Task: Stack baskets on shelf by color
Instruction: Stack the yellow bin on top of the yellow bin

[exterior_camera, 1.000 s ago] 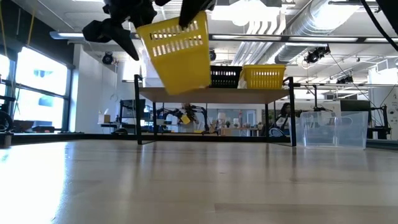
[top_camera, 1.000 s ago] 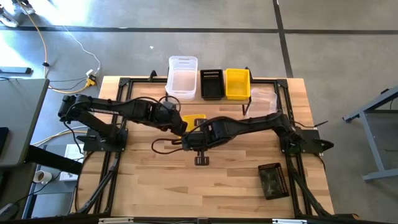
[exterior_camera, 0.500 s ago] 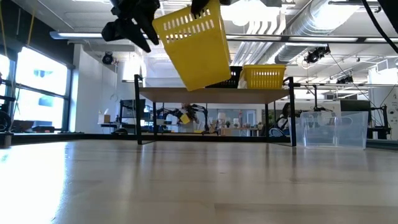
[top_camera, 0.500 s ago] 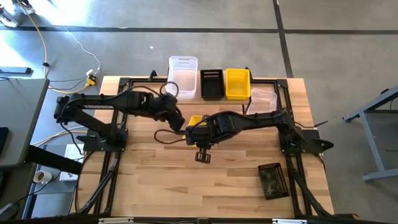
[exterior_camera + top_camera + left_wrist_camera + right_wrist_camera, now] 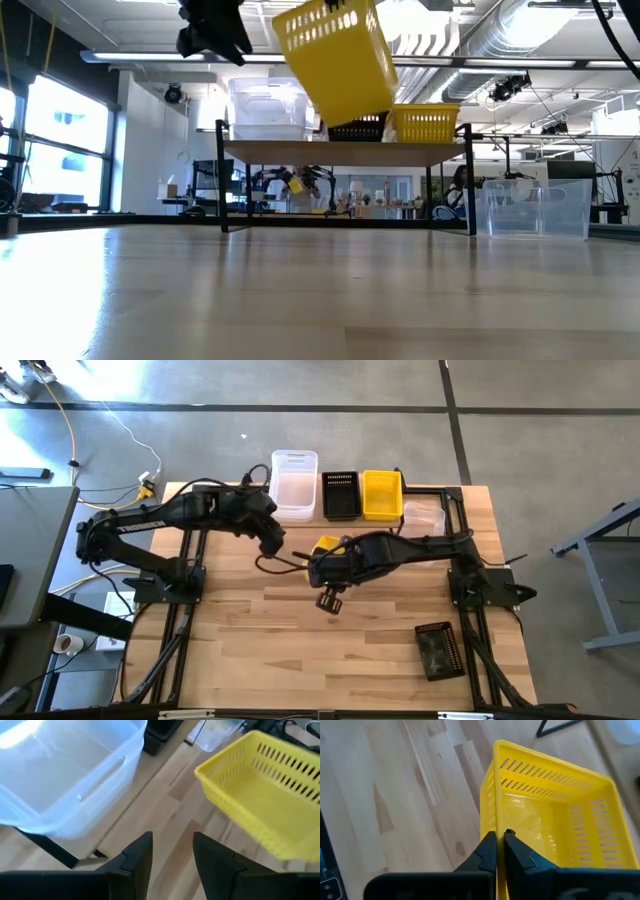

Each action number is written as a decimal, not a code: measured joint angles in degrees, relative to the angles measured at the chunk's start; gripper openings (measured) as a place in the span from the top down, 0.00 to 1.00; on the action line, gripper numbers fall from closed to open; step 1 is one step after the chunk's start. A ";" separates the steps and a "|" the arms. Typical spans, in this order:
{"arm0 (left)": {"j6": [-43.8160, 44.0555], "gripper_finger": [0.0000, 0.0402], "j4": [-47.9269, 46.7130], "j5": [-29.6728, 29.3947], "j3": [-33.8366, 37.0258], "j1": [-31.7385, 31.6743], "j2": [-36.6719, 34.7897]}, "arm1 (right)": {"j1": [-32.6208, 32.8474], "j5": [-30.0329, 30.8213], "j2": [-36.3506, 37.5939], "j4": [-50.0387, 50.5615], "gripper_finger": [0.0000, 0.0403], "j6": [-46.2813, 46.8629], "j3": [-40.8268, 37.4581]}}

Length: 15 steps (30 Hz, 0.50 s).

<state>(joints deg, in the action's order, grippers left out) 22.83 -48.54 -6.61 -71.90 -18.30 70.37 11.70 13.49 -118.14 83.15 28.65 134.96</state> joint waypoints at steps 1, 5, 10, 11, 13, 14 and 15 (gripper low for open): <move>-1.03 0.67 0.02 0.02 0.00 -0.28 -0.44 | 0.03 0.31 0.69 0.07 1.00 -0.06 0.00; -3.97 0.67 -0.03 0.12 0.00 -1.51 -1.13 | 0.63 3.94 4.10 1.50 1.00 -1.42 0.00; -4.79 0.67 -0.02 0.10 0.00 -2.43 -1.23 | 1.05 11.80 8.04 6.54 1.00 -2.04 0.02; -5.21 0.67 -0.03 0.10 0.00 -2.49 -1.24 | 1.05 13.58 8.82 7.10 1.00 -2.12 -0.01; -5.83 0.67 -0.02 -0.01 0.00 -2.53 -1.25 | 1.01 16.50 10.90 6.66 1.00 -3.62 -1.21; -6.04 0.67 -0.02 -0.05 0.00 -2.57 -1.25 | 1.01 17.73 12.04 6.90 1.00 -4.54 -2.05; -6.10 0.67 -0.02 -0.05 0.00 -2.63 -1.25 | 1.01 19.03 13.14 6.90 1.00 -5.18 -3.03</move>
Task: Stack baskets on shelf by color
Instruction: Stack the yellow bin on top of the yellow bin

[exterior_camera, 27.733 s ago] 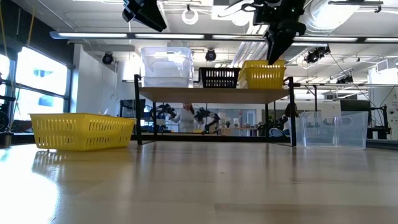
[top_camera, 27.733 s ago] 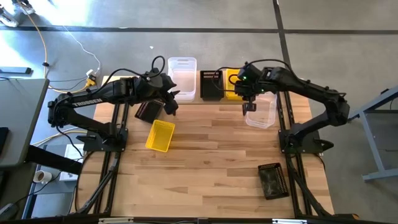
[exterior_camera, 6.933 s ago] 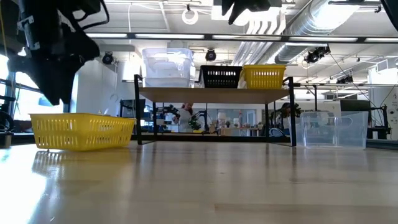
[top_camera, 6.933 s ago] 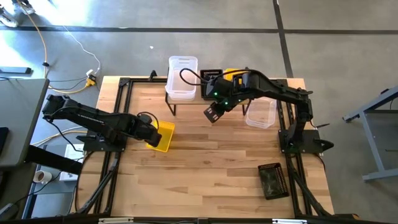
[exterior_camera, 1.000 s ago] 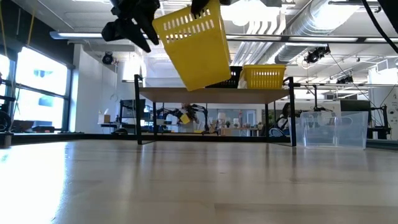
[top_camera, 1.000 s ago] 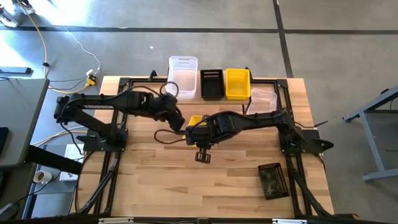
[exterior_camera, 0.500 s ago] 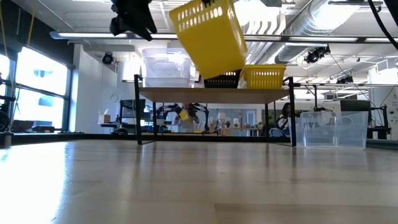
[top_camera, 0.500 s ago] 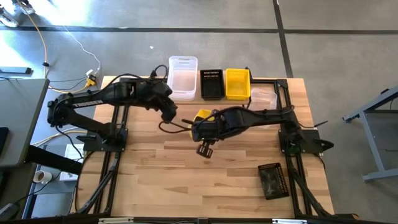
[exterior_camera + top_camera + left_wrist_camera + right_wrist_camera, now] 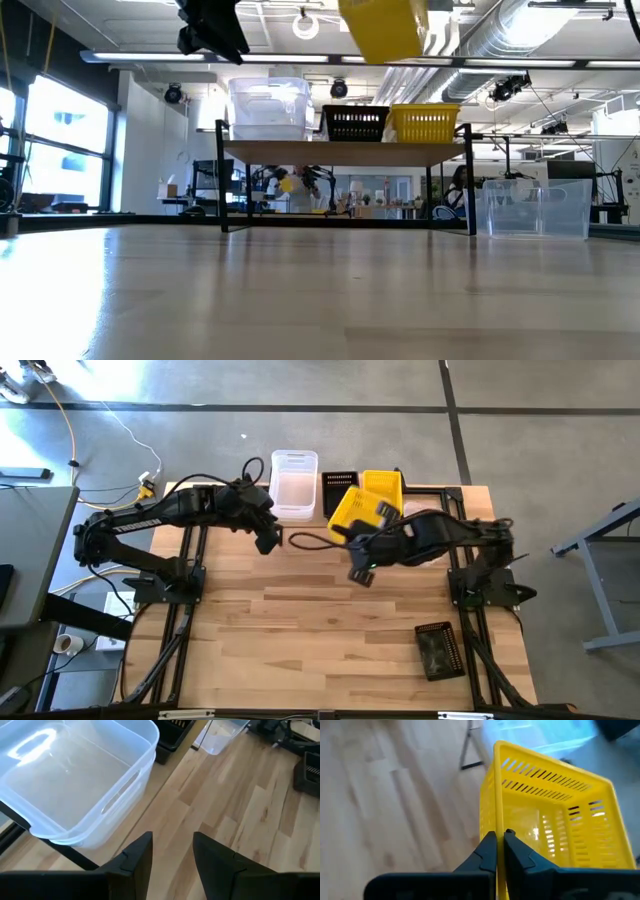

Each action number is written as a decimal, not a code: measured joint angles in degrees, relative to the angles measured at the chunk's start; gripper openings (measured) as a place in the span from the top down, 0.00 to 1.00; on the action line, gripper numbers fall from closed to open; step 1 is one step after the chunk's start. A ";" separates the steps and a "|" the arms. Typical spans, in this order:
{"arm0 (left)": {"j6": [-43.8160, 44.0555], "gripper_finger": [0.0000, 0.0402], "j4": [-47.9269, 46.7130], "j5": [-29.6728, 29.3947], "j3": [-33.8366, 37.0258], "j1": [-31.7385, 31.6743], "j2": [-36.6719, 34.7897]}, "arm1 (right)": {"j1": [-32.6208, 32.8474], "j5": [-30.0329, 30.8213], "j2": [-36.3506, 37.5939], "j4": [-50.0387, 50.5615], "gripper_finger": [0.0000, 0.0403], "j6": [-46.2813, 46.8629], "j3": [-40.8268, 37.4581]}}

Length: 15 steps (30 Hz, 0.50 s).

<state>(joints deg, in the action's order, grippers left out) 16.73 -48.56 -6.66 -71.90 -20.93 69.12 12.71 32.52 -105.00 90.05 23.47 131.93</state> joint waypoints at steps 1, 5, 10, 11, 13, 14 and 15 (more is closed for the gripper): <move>0.02 0.67 0.00 0.00 0.00 -0.10 0.00 | -0.06 1.33 1.42 -0.24 1.00 -0.34 -1.51; 0.00 0.67 0.04 -0.04 0.00 -0.63 0.00 | -1.21 4.22 8.28 -0.16 1.00 -1.54 -10.18; 0.01 0.67 1.37 -0.17 0.00 -1.56 0.00 | -4.03 4.97 18.67 -6.91 1.00 -6.40 -23.65; 0.02 0.67 1.83 -0.20 0.00 -1.69 0.00 | -4.70 4.94 20.76 -9.09 1.00 -8.75 -26.33; 0.01 0.67 3.05 -0.19 0.00 -2.06 0.02 | -6.65 4.04 24.75 -14.22 1.00 -13.77 -31.80; 0.01 0.67 3.61 -0.18 0.00 -2.25 0.02 | -7.77 3.35 26.62 -16.49 1.00 -15.93 -34.38; 0.02 0.67 4.14 -0.20 0.00 -2.46 0.02 | -9.08 2.65 28.51 -18.55 1.00 -18.10 -36.93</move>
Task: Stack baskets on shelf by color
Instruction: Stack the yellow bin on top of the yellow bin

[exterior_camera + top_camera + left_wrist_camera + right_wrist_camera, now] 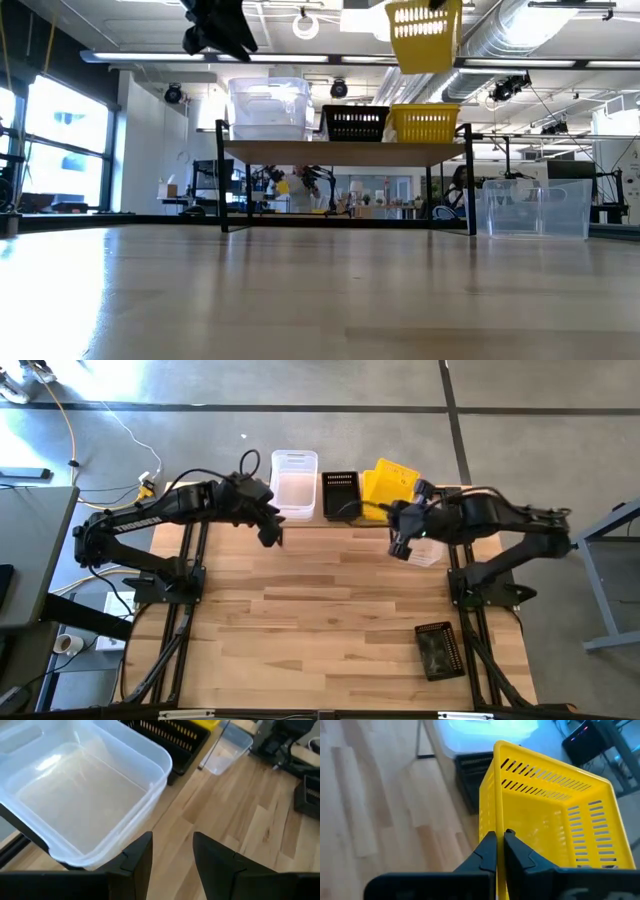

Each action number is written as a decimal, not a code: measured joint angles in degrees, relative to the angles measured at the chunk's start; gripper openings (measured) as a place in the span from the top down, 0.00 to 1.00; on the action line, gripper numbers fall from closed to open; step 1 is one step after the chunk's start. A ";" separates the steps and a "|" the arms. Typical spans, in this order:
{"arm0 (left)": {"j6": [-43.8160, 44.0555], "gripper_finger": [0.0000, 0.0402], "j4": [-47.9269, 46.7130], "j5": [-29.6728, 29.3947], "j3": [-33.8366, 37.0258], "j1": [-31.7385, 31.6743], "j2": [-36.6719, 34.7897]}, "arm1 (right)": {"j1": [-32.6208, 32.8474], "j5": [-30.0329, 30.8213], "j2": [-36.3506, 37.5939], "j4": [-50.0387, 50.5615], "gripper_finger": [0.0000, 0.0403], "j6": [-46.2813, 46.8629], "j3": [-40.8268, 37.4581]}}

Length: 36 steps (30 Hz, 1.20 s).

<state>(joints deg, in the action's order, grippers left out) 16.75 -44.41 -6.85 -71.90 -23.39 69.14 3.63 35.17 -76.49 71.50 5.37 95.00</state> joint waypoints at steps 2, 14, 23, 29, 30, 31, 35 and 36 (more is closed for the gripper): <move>0.00 0.67 0.94 0.00 0.00 -0.42 0.00 | -2.43 -0.99 3.41 -4.18 1.00 -4.57 -4.82; 1.05 0.67 1.80 -5.43 0.00 -1.47 0.04 | -13.88 -13.54 12.01 -20.39 1.00 -31.34 -21.93; 1.05 0.67 1.85 -7.93 0.00 -1.47 0.04 | -21.33 -20.99 11.76 -21.99 1.00 -39.62 -24.72; 1.60 0.67 1.88 -7.95 0.00 -1.45 0.04 | -24.66 -26.26 11.21 -21.76 1.00 -40.35 -24.74; 1.93 0.67 1.87 -7.93 0.00 -1.45 0.04 | -25.17 -26.26 11.03 -21.38 1.00 -40.41 -24.74; 2.19 0.67 1.89 -7.93 0.00 -1.45 0.04 | -25.59 -26.28 10.81 -21.36 1.00 -40.66 -24.74; 2.58 0.67 1.89 -8.65 0.00 -1.45 0.05 | -26.91 -27.33 9.66 -21.39 1.00 -41.78 -24.74; 2.58 0.67 1.89 -8.72 0.00 -1.45 0.05 | -27.05 -27.28 9.35 -21.46 1.00 -41.85 -24.74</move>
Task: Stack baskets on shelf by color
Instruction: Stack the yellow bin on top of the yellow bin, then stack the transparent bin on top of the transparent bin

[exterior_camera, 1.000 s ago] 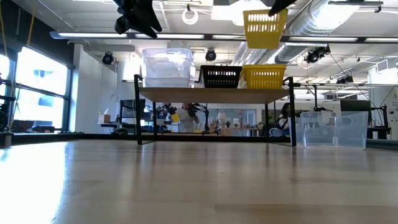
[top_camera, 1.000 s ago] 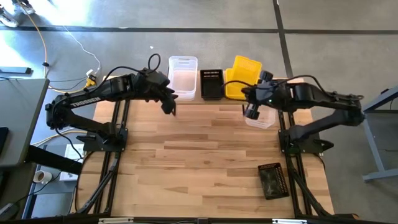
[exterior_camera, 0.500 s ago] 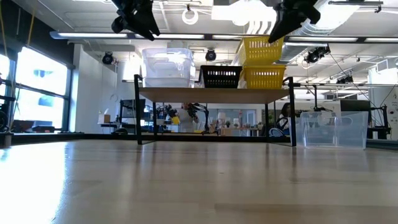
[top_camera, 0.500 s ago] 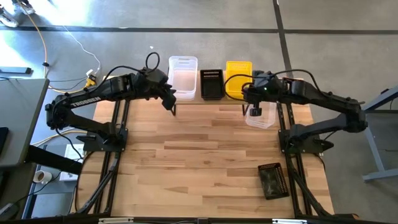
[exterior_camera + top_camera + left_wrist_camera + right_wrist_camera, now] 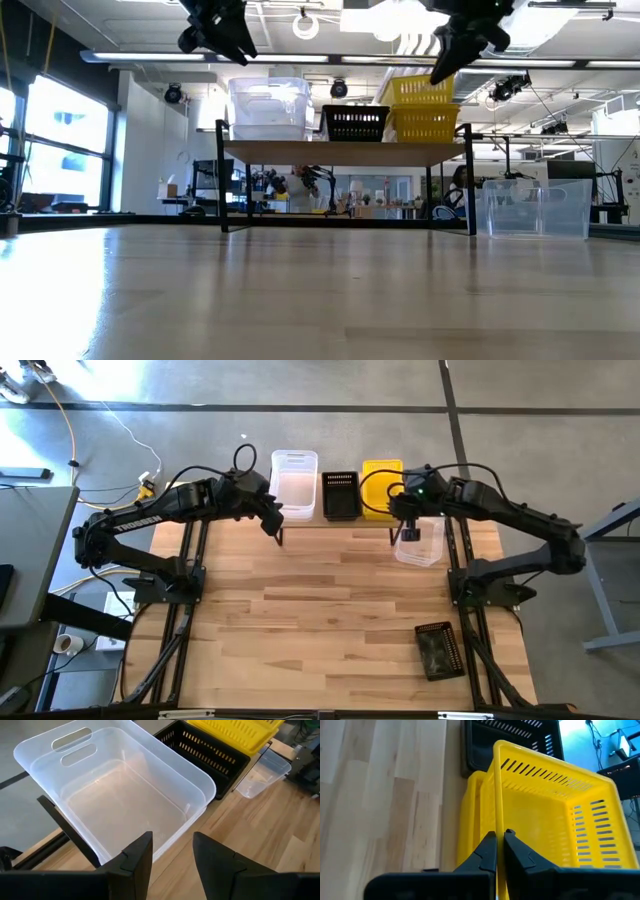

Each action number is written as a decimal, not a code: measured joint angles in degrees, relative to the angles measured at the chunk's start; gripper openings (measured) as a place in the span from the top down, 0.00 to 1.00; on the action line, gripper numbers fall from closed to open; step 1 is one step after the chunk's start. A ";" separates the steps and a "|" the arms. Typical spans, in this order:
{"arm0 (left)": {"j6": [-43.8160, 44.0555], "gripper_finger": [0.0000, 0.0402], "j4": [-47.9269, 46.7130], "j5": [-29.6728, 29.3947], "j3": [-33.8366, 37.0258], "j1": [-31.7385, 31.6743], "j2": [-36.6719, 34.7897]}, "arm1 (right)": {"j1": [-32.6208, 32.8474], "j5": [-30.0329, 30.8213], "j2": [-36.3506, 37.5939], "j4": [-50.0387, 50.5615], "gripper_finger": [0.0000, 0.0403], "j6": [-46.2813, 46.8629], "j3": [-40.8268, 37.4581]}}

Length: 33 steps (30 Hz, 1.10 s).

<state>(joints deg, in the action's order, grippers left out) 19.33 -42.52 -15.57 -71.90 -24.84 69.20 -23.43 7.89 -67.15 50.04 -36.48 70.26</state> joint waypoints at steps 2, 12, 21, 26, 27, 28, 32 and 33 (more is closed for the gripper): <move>0.00 0.67 0.00 -0.07 0.00 0.00 0.01 | -0.63 -0.04 -0.61 0.25 1.00 -0.04 0.00; 0.00 0.67 0.00 -0.07 0.00 0.00 0.01 | -1.72 0.70 -1.91 1.35 0.97 -1.45 0.00; 0.00 0.67 0.00 -0.07 0.00 0.00 0.01 | -1.72 0.70 -1.91 1.72 0.82 -0.74 0.51; 0.00 0.67 -0.02 -0.07 0.00 0.00 0.01 | -1.70 0.84 -1.89 3.68 0.76 3.32 3.78; 0.00 0.67 -0.02 -0.07 0.00 0.00 0.01 | -1.70 0.94 -1.89 4.70 0.76 4.15 4.57; 0.00 0.67 -0.02 -0.07 0.00 0.00 0.01 | -1.70 1.29 -1.89 5.71 0.75 4.92 5.33; 0.00 0.67 -0.02 -0.07 0.00 0.00 0.01 | -1.67 2.57 -1.87 9.34 0.75 10.11 8.11; -0.01 0.67 -0.02 -0.06 0.00 0.00 0.01 | -1.65 2.59 -1.89 10.11 0.75 12.15 8.82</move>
<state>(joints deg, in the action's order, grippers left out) 19.33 -42.54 -15.63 -71.90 -24.84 69.21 -25.08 10.48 -69.04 60.15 -24.33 79.08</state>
